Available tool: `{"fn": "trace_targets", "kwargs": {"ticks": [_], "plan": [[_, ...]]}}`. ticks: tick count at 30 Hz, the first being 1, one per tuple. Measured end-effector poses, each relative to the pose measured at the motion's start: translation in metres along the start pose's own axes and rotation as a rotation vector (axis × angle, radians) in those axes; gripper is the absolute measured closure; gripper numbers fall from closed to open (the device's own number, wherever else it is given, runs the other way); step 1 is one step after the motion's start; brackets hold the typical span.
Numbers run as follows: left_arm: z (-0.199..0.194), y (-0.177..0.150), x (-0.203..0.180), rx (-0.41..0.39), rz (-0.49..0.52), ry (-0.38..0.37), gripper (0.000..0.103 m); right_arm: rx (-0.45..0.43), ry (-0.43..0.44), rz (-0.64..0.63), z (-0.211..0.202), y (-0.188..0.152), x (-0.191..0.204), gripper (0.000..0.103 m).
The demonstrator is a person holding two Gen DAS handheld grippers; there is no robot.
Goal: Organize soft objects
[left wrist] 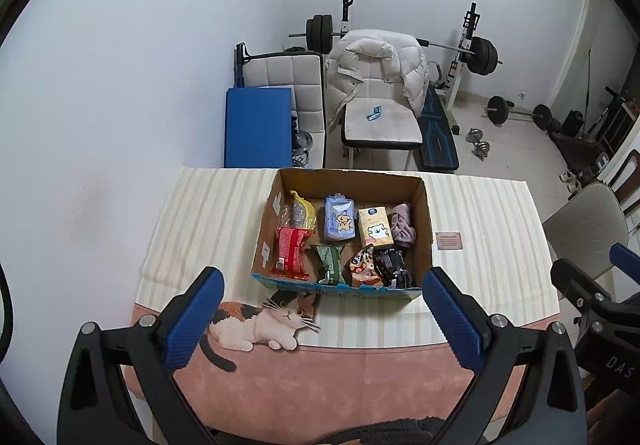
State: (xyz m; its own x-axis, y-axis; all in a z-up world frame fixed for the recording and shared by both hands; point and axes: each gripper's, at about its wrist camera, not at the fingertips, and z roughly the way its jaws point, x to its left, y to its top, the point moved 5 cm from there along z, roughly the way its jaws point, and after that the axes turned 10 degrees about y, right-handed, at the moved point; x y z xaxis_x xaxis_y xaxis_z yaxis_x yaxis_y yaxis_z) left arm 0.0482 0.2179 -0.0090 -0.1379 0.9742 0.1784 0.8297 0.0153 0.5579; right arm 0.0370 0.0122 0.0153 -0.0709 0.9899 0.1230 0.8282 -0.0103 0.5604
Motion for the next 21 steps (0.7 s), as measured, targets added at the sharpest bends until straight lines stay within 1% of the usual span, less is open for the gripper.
{"fn": "trace_targets", "kwargs": {"ticks": [4,10,21], "plan": [[0.0008,0.0005,-0.0001,-0.017,0.003,0.021,0.001,-0.004,-0.001,-0.001,0.0001,0.0007,0.0,0.0],[-0.002,0.0028,0.0023,-0.03,-0.012,0.019,0.001,-0.014,-0.006,0.004,0.0006,0.0015,-0.0024,0.0],[-0.0011,0.0025,0.0023,-0.025,-0.018,0.008,0.001,-0.018,-0.006,0.009,-0.0005,0.0021,-0.0038,0.0]]}}
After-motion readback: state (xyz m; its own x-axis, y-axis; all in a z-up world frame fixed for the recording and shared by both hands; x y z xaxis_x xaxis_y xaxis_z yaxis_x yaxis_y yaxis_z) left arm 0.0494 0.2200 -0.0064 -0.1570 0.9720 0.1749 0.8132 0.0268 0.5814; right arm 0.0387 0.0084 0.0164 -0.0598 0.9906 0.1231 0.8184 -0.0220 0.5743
